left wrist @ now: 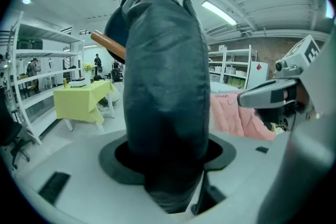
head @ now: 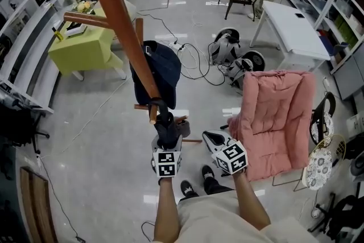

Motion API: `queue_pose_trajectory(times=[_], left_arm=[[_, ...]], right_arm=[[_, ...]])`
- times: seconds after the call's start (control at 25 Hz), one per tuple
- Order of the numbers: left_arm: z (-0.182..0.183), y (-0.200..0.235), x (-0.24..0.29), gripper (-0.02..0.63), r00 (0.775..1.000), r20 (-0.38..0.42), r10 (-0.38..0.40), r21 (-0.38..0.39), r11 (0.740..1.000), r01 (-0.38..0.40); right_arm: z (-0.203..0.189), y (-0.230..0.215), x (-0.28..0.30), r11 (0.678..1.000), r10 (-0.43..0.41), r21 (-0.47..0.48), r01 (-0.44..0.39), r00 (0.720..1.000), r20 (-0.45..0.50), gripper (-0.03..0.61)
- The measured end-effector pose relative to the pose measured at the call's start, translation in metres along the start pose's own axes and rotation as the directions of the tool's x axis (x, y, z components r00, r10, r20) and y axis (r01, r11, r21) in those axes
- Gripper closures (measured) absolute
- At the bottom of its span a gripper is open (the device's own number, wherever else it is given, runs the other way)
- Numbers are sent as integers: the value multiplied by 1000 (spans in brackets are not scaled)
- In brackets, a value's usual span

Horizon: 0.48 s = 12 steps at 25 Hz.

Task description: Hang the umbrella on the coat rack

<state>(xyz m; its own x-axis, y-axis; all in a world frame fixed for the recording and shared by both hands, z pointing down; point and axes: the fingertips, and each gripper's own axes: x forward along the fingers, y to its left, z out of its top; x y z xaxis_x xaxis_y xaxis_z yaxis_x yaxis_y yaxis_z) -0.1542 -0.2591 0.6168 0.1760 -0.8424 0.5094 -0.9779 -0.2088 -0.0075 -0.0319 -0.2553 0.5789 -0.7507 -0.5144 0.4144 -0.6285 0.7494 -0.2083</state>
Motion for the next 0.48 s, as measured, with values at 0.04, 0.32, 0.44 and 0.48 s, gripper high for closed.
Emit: queue_pose_trajectory(times=[0.04,0.32,0.44,0.48], left_arm=[[0,2,1,337,1000,9,3,-11,1000,-2],[2,3,2,330,999,51,-5,-49,999,8],[2,4,-1,327,998,57,-1,-54,999,4],[2,5,-2,327,998,60,3,-58,998,0]], right_arm=[[-1,-1,0,1000,-4,2,4,1000,-3,574],[-9,6,2,1000,1,0,-1,1000,-24,574],[-5,11,3,1000,10,-4,-10,1000,-21,574],[-4,13,4,1000,12,-4,-12,1000,-19,574]])
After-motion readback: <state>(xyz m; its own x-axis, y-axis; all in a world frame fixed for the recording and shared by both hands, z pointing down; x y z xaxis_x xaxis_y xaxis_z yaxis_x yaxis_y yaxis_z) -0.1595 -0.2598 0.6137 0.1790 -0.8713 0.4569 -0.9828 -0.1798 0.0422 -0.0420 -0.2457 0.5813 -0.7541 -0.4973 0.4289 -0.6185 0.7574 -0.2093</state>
